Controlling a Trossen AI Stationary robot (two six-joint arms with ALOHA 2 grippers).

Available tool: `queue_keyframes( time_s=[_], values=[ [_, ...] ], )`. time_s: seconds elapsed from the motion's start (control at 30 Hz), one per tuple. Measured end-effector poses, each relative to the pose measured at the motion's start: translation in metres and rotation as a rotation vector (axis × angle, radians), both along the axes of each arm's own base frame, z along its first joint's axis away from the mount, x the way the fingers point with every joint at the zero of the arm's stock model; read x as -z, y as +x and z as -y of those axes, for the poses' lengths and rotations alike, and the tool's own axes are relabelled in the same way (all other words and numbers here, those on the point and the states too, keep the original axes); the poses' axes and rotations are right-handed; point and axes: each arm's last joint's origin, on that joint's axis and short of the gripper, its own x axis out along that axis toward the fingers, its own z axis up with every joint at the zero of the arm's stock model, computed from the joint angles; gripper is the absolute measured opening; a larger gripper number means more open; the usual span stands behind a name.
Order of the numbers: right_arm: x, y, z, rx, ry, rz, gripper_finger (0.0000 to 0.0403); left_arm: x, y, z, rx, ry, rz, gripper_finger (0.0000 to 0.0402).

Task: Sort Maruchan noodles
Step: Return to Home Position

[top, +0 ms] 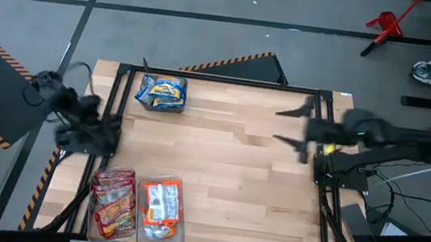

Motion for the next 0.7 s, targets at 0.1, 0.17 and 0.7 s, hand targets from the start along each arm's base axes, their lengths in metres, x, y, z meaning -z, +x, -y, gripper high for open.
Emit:
queue_keyframes(
  time_s=[0.1,0.17,0.7],
  values=[
    [-0.009,-0.036,0.010,0.013,0.076,0.052,0.0276,-0.007,-0.018,-0.011,-0.004,0.101,0.224,0.0115],
    [-0.014,-0.061,0.015,0.026,0.113,0.105,0.0276,-0.008,-0.031,-0.019,-0.014,0.128,0.320,0.0115],
    [0.100,-0.105,0.022,0.116,0.348,0.314,0.0276,0.023,-0.019,-0.007,0.027,0.299,0.357,0.0115]
  ],
)
